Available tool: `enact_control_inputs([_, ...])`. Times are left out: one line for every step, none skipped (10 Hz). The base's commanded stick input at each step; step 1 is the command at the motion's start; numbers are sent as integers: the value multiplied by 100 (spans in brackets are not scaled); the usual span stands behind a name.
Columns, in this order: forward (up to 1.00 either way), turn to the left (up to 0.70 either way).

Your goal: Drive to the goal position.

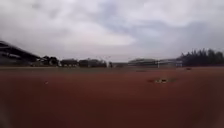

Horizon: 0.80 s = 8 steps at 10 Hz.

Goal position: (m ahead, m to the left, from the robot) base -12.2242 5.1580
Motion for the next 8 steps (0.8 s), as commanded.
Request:
enact_control_inputs([-70, 0])
enact_control_inputs([-70, 0])
enact_control_inputs([-70, 0])
enact_control_inputs([-70, 0])
enact_control_inputs([-70, 0])
enact_control_inputs([-70, 0])
enact_control_inputs([-70, 0])
enact_control_inputs([-70, 0])
